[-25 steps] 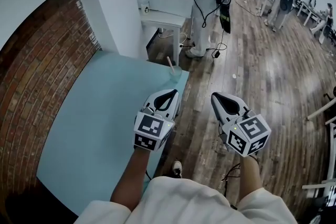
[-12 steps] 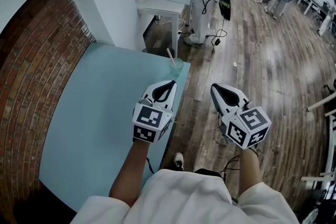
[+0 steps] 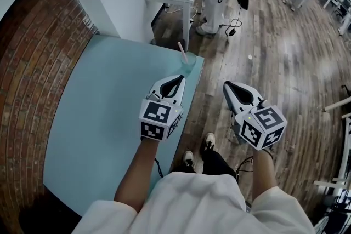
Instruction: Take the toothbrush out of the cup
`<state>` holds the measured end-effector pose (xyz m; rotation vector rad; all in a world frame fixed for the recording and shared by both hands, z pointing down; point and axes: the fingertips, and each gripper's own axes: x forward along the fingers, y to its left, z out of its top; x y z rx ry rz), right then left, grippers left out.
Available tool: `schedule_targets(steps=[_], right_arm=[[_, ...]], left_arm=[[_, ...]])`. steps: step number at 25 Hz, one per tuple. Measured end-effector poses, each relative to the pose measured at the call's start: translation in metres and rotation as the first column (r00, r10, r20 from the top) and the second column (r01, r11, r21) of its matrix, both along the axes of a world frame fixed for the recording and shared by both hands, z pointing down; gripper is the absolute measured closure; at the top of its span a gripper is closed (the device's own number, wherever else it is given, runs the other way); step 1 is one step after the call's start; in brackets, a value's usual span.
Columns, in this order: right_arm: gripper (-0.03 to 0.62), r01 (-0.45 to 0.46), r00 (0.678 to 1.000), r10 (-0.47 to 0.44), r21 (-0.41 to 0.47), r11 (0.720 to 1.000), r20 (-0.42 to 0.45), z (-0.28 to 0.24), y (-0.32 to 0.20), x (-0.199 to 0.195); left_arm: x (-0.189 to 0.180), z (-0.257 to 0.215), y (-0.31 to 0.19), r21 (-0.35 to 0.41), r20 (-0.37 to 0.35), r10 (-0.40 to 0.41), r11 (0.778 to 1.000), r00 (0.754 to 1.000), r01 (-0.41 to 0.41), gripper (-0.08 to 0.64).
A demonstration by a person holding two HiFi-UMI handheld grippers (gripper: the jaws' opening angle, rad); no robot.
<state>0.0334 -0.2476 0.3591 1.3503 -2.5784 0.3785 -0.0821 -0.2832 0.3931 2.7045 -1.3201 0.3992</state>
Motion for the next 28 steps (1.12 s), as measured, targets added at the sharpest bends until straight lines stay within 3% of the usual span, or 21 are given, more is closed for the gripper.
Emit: schedule_targets(steps=[16,28], right_arm=[[0.594,0.046,0.999,-0.044,-0.103,0.994,0.024,0.062,-0.081,0.016],[0.595,0.074,0.997,-0.068,-0.188,0.979,0.034,0.101,-0.132,0.023]], left_arm=[[0.012,0.063,-0.09,-0.086,0.023,-0.121,0.989,0.992,0.122,0.497],[0.002,0.12,-0.166,-0.18,0.035,-0.223,0.957,0.974,0.226,0.463]])
